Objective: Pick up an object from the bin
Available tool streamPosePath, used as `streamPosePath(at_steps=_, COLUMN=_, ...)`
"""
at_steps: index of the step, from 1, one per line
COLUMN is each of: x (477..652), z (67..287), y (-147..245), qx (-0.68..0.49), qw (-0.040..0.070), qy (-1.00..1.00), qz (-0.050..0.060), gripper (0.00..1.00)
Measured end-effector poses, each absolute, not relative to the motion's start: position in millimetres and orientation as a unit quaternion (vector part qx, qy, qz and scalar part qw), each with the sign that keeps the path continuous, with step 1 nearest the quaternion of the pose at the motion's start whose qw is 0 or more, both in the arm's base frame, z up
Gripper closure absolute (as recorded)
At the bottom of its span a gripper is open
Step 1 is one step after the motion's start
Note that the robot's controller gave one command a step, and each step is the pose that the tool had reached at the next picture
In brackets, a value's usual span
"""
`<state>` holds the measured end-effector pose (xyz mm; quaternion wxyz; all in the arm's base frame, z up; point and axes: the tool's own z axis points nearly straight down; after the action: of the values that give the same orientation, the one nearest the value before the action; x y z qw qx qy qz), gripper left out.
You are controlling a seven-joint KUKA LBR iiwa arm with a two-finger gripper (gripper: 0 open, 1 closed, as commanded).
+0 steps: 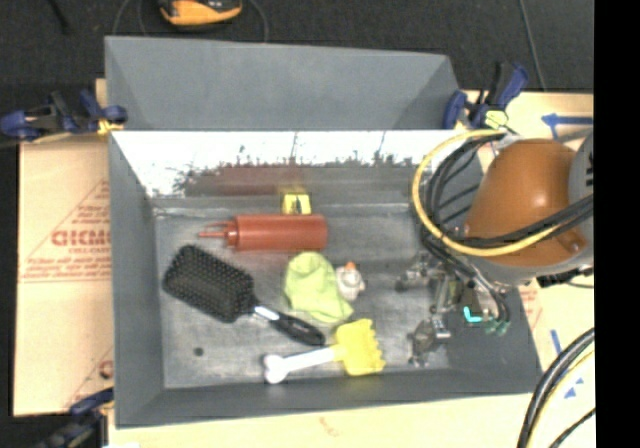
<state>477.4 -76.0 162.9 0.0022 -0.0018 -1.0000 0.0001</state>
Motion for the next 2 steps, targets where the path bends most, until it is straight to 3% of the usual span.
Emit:
streamPosePath(at_steps=1, x=479.3, z=166, y=-76, qx=0.0, qw=-0.001, qy=-1.0, qz=0.001, gripper=0.0)
streamPosePath(at_steps=2, x=480.0, z=144, y=-58, qx=-0.048, qw=-0.005, qy=-0.999, qz=0.001, gripper=0.0)
